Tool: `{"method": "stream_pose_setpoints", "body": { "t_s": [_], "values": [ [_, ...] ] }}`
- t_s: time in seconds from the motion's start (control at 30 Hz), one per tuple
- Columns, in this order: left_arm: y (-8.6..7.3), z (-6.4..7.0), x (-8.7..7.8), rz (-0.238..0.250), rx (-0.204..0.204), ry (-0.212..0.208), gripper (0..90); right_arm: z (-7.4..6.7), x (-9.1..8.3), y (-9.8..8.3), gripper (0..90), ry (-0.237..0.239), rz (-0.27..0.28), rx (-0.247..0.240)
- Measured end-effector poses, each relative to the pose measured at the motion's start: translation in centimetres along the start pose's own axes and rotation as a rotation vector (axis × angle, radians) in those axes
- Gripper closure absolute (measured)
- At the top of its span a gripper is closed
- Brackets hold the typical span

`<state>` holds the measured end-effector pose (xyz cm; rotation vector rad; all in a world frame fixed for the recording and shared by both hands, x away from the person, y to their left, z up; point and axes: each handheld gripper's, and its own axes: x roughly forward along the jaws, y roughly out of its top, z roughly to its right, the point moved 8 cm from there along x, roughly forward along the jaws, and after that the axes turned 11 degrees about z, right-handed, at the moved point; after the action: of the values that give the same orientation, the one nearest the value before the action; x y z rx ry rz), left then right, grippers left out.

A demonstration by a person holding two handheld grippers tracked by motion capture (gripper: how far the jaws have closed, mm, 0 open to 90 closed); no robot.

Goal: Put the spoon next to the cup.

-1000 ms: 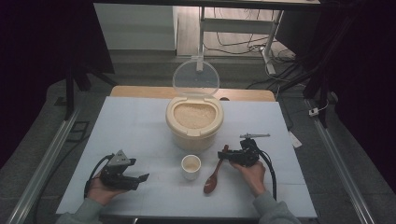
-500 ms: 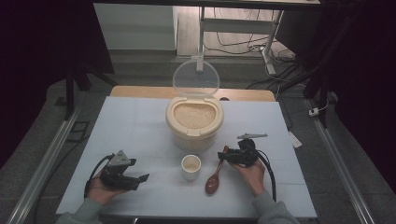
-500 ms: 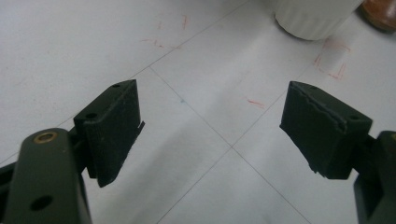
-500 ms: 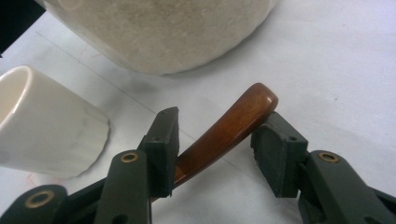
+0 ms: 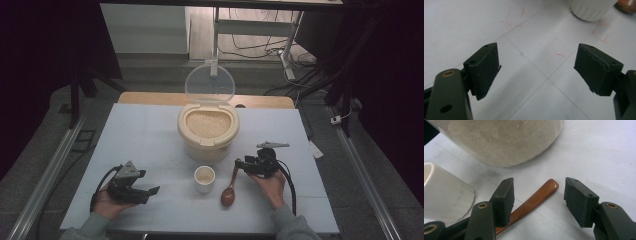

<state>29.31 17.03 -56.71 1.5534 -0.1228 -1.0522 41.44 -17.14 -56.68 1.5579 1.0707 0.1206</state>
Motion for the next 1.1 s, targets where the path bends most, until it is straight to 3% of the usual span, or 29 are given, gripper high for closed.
{"method": "stream_pose_setpoints", "body": {
  "t_s": [0.27,0.47,0.87,1.1],
  "values": [
    [0.0,0.0,0.0,0.002,-0.001,-0.001,20.2,-0.3,-0.6,0.2,41.4,0.021,0.015,-0.031],
    [0.1,0.0,0.0,0.003,-0.001,-0.001,20.2,-0.7,-1.5,0.2,39.6,0.043,0.026,-0.093],
    [0.1,-0.1,-0.1,0.008,-0.003,0.004,20.1,-1.1,-4.5,-0.4,35.5,0.067,0.044,-0.180],
    [0.1,-0.2,-0.2,0.011,-0.005,0.004,20.1,-0.9,-6.7,-0.7,35.5,0.068,0.080,-0.180]
  ]
}}
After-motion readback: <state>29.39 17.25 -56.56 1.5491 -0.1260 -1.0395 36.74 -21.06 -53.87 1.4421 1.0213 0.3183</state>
